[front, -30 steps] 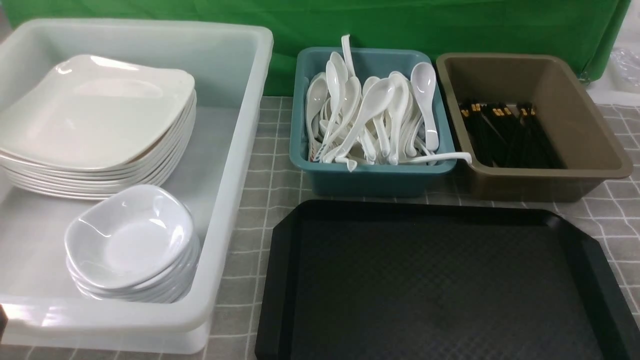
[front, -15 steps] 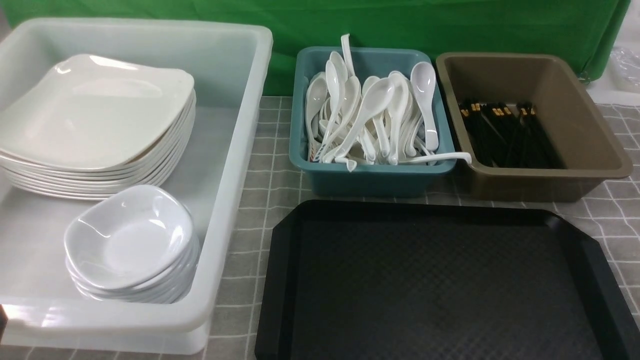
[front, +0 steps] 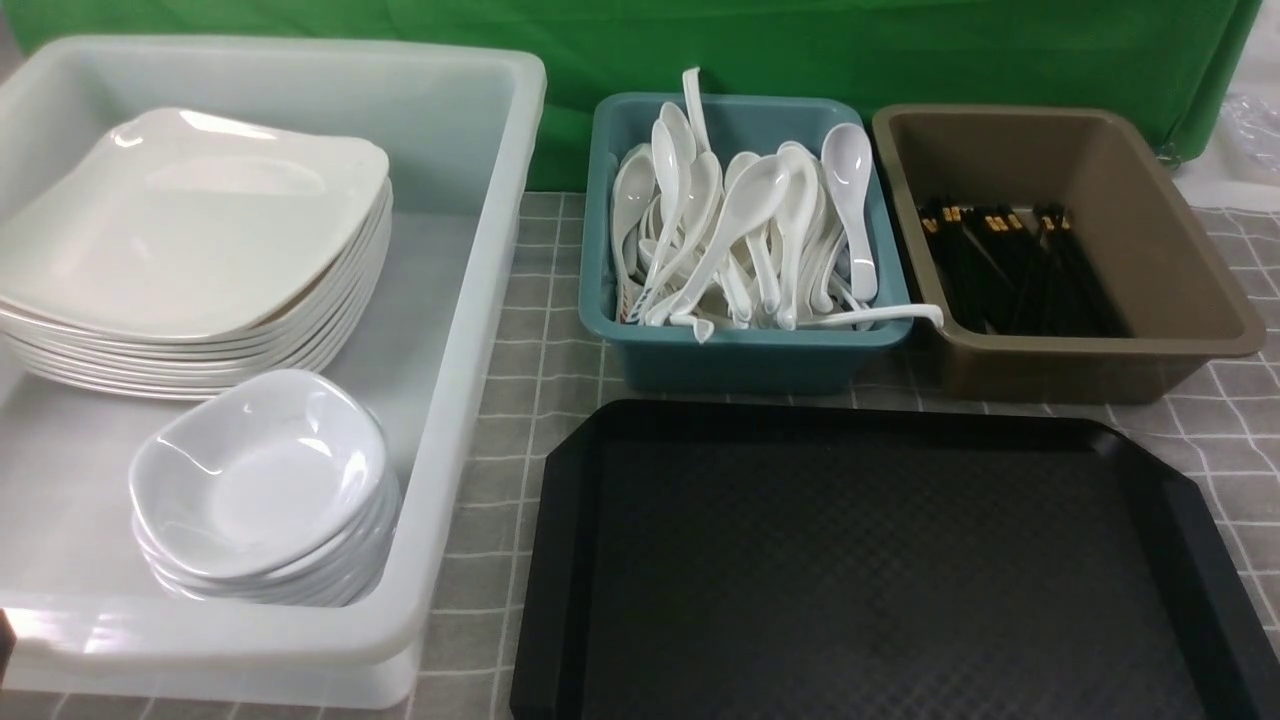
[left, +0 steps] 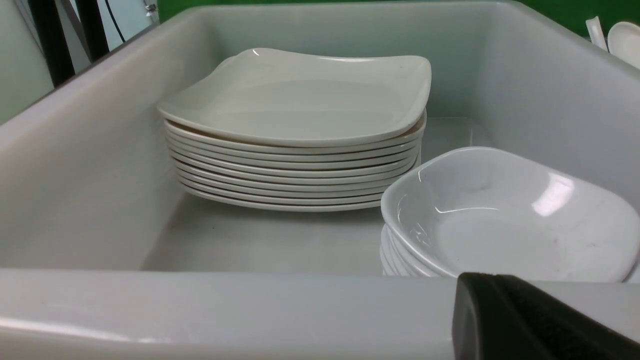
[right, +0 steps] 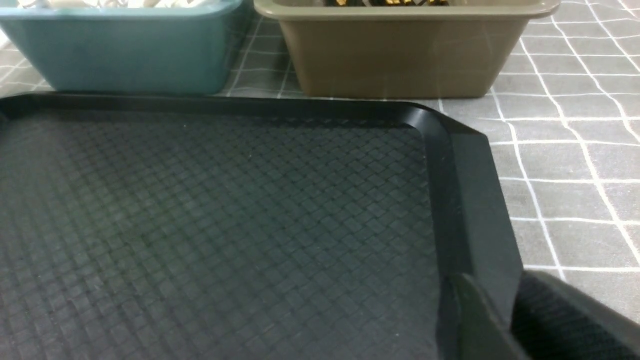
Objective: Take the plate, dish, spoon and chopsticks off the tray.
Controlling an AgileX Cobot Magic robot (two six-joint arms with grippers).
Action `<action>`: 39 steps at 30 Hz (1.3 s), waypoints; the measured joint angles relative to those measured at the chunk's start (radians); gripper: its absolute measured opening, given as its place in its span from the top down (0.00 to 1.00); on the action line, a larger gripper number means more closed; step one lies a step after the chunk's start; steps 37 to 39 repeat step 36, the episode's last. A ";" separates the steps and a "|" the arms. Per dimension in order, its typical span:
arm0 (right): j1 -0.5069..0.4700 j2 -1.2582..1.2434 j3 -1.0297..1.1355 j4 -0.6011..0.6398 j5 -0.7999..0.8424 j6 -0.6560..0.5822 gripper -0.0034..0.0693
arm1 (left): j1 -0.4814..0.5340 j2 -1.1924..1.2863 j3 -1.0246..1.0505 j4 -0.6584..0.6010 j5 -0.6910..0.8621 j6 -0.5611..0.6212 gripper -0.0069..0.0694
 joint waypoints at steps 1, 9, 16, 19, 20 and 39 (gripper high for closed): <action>0.000 0.000 0.000 0.000 0.000 0.000 0.69 | 0.000 0.000 0.000 0.000 0.000 0.000 0.89; 0.000 0.000 0.000 0.000 0.000 0.000 0.66 | 0.000 0.000 0.000 0.000 0.000 0.003 0.89; 0.000 0.000 0.000 0.000 0.000 0.000 0.63 | 0.000 0.000 0.000 0.000 0.000 0.003 0.89; 0.000 0.000 0.000 0.001 0.000 0.000 0.63 | 0.000 0.000 0.000 0.000 0.000 0.003 0.89; 0.000 0.000 0.000 0.001 0.000 0.000 0.63 | 0.000 0.000 0.000 0.000 0.000 0.003 0.89; 0.000 0.000 0.000 0.001 0.000 0.000 0.63 | 0.000 0.000 0.000 0.000 0.000 0.001 0.89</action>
